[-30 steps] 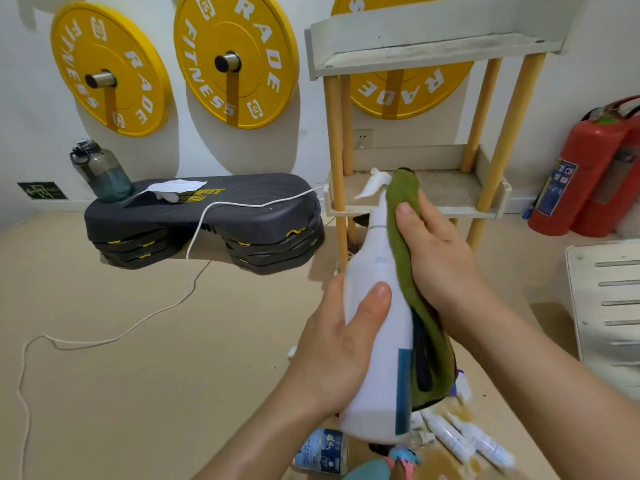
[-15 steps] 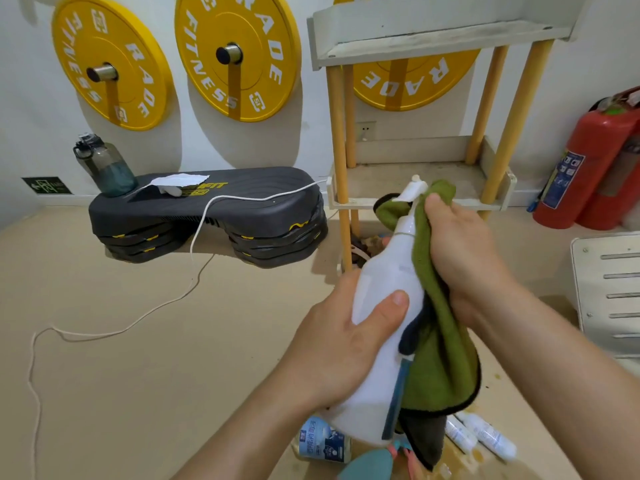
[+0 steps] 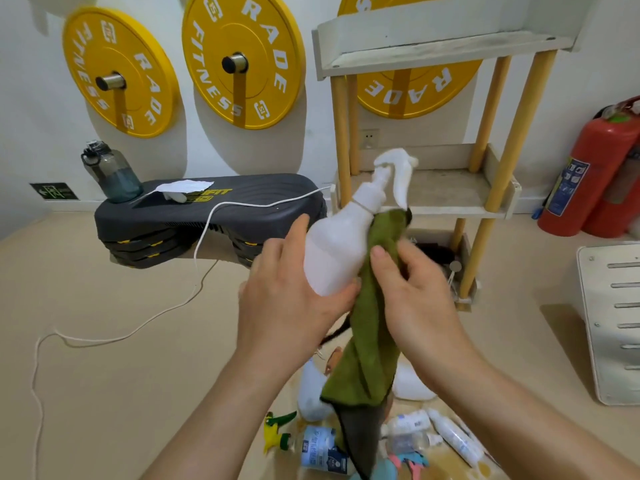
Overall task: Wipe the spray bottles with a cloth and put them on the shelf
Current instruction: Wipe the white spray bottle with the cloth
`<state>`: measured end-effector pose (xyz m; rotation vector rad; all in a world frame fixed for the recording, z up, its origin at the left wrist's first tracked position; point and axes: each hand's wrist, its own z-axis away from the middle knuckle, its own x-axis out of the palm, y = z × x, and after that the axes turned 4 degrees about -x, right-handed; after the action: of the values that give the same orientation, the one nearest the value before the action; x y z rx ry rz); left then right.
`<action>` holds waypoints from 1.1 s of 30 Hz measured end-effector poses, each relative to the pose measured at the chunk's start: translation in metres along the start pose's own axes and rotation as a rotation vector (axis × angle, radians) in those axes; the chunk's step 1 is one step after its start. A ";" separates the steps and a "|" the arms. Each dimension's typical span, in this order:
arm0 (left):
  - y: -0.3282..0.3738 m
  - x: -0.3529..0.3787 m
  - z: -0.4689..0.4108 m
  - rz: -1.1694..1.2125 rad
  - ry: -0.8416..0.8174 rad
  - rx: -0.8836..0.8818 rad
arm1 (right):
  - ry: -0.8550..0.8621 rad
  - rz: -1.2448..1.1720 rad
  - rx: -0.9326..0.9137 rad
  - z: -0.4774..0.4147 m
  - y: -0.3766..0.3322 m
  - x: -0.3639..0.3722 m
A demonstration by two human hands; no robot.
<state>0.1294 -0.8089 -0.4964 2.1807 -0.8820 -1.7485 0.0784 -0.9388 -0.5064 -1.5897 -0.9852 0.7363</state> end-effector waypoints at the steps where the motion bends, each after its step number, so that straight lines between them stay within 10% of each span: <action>1: 0.001 -0.001 -0.001 -0.063 0.027 -0.023 | 0.033 0.056 -0.111 -0.003 -0.003 0.000; 9: 0.002 0.012 0.014 -0.233 0.283 0.133 | 0.050 0.455 -0.395 0.000 0.013 0.018; 13: -0.011 0.003 0.003 -0.209 0.159 0.073 | -0.103 0.360 -0.357 0.003 0.020 0.011; 19: -0.019 -0.028 -0.014 1.036 -0.127 -0.239 | -0.125 0.126 -0.043 -0.002 0.013 -0.003; 23: -0.013 -0.018 -0.005 1.305 -0.334 -0.260 | -0.177 0.026 -0.177 -0.012 -0.017 -0.001; 29: -0.004 -0.016 -0.014 1.488 0.145 -0.421 | -0.384 0.529 -0.415 0.021 0.010 0.015; 33: -0.010 -0.022 -0.020 1.651 0.198 -0.581 | -0.336 0.168 -0.128 0.021 0.006 0.029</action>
<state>0.1492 -0.7920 -0.4779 0.6201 -1.2542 -0.6964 0.0755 -0.9041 -0.5162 -1.7077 -1.1681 1.1017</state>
